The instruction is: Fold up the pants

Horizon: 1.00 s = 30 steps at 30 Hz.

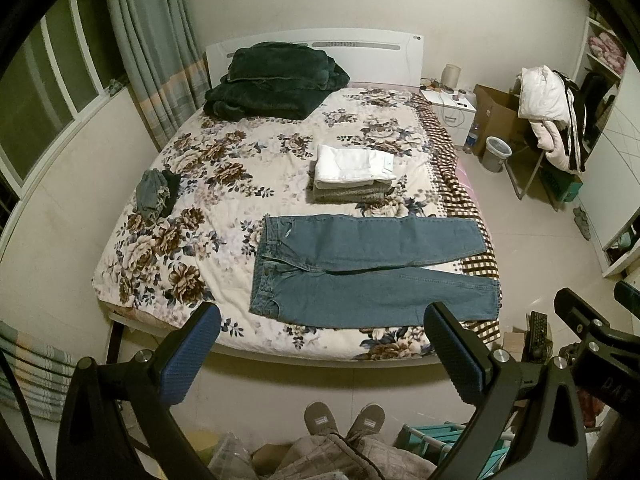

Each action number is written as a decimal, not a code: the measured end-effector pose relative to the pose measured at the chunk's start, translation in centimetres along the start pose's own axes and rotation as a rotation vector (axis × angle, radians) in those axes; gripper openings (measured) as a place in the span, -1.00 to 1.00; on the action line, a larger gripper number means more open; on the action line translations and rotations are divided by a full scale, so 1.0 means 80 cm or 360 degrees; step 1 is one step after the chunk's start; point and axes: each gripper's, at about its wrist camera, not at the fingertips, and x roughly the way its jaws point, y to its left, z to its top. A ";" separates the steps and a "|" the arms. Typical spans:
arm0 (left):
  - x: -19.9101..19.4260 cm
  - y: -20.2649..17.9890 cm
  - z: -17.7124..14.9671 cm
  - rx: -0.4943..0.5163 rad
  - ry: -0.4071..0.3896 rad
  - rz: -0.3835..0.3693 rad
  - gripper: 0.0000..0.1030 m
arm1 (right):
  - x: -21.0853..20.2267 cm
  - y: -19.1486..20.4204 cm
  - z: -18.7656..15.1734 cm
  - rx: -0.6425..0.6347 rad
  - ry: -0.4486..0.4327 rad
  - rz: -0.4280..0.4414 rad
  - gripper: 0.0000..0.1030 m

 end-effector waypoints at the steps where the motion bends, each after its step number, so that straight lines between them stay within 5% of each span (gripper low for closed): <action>1: 0.003 0.002 -0.002 -0.0002 -0.0002 0.0001 1.00 | -0.001 0.000 0.000 0.0001 -0.0001 0.0000 1.00; 13: -0.003 -0.009 0.041 -0.0007 0.0037 -0.0029 1.00 | 0.007 0.000 -0.001 0.0014 0.0045 -0.0020 1.00; 24: 0.056 0.009 0.056 0.0024 -0.0003 -0.0030 1.00 | 0.047 0.013 0.006 0.0119 0.0024 -0.0093 1.00; 30: 0.139 0.000 0.084 0.0070 0.0001 0.0004 1.00 | 0.119 0.007 0.042 0.0171 -0.0045 -0.0178 1.00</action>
